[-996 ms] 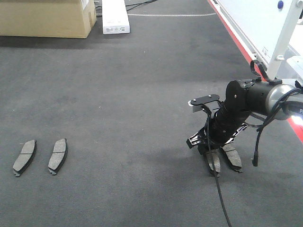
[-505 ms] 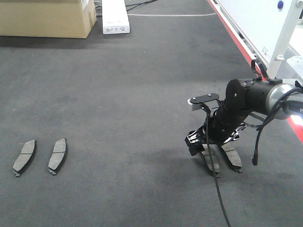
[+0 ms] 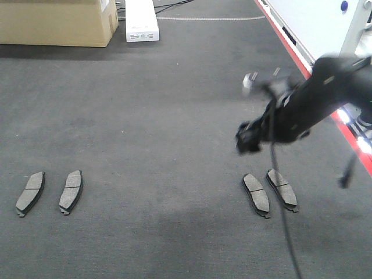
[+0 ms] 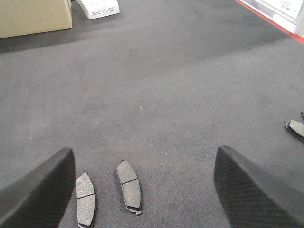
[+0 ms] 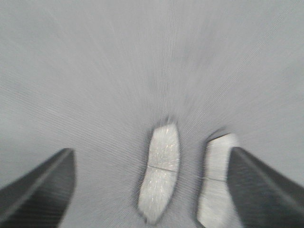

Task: Move and align brake pads A on conveyor
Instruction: 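Raise the open right gripper away from the placed pads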

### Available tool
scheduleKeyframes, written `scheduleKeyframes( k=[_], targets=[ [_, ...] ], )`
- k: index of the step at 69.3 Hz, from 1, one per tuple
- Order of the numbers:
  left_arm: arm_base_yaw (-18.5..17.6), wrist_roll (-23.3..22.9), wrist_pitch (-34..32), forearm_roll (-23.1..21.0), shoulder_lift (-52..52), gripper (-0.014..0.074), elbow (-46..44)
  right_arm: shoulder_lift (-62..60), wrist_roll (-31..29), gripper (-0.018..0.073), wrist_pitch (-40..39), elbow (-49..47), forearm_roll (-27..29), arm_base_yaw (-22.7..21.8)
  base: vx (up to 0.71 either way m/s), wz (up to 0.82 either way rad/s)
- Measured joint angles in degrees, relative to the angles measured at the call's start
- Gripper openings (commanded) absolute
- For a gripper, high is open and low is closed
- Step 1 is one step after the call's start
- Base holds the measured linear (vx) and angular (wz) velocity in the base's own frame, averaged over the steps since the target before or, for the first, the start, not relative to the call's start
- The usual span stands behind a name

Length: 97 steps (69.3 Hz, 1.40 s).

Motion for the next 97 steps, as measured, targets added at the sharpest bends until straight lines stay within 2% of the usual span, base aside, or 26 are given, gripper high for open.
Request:
scheduleKeyframes(
  k=[16, 39, 52, 61, 70, 97],
  targets=[
    [0.00, 0.00, 0.00, 0.00, 0.00, 0.0561, 0.00, -17.68, 0.05, 0.0551, 0.07, 2.00, -0.24, 0.00, 0.00, 0.00],
    [0.00, 0.00, 0.00, 0.00, 0.00, 0.0561, 0.00, -42.88, 0.17, 0.0522, -5.35, 17.81, -0.84, 0.00, 0.00, 0.00],
    [0.00, 0.00, 0.00, 0.00, 0.00, 0.0561, 0.00, -50.51, 0.17, 0.0378, -7.18, 21.64, -0.84, 0.00, 0.00, 0.00],
    [0.00, 0.00, 0.00, 0.00, 0.00, 0.0561, 0.00, -52.78, 0.17, 0.0201, -7.32, 21.95, -0.84, 0.00, 0.00, 0.00],
    [0.00, 0.00, 0.00, 0.00, 0.00, 0.0561, 0.00, -53.43, 0.17, -0.0017, -7.41, 21.95, -0.84, 0.00, 0.00, 0.00],
    [0.00, 0.00, 0.00, 0.00, 0.00, 0.0561, 0.00, -53.43, 0.17, -0.0008, -7.45, 21.95, -0.84, 0.00, 0.00, 0.00]
  ],
)
